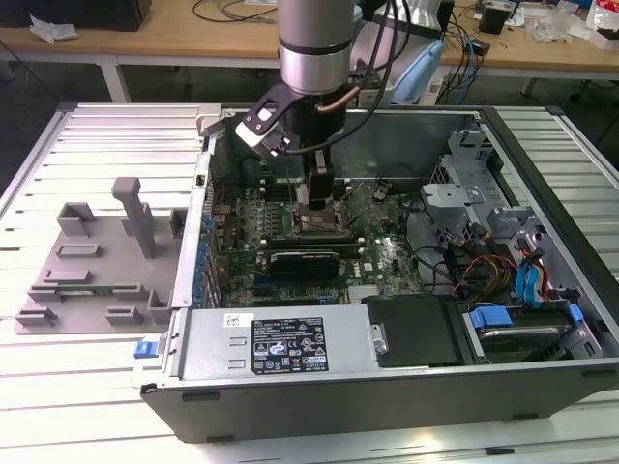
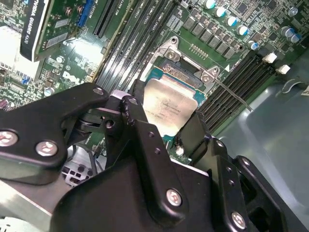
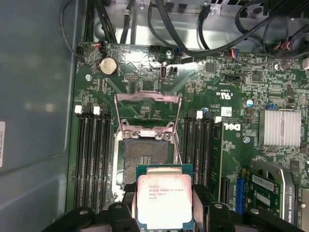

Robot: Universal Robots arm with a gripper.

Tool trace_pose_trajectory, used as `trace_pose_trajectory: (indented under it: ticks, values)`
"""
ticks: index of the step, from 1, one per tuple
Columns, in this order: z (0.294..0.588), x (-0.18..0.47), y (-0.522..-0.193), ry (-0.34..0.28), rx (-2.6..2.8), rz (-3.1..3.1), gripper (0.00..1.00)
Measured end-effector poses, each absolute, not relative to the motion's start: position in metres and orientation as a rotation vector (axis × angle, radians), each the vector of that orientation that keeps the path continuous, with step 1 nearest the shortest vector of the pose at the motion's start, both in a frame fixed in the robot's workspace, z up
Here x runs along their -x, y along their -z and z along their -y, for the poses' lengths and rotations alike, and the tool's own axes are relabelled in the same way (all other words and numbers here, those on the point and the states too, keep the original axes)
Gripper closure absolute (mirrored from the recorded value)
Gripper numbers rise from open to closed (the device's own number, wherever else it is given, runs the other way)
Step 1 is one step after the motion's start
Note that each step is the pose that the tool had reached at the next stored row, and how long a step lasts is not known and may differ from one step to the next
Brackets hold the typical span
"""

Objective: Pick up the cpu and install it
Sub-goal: 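Place the cpu into insertion slot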

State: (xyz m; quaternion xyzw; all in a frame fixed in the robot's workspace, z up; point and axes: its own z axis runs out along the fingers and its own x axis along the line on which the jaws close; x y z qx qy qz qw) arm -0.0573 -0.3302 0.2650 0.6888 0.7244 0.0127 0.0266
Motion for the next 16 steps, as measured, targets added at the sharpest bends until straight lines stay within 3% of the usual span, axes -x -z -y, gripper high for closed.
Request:
trace_pose_trajectory:
  ticks: [16]
  values:
    - [0.330, 0.049, -0.252, -0.021, -2.158, -2.228, 0.45]
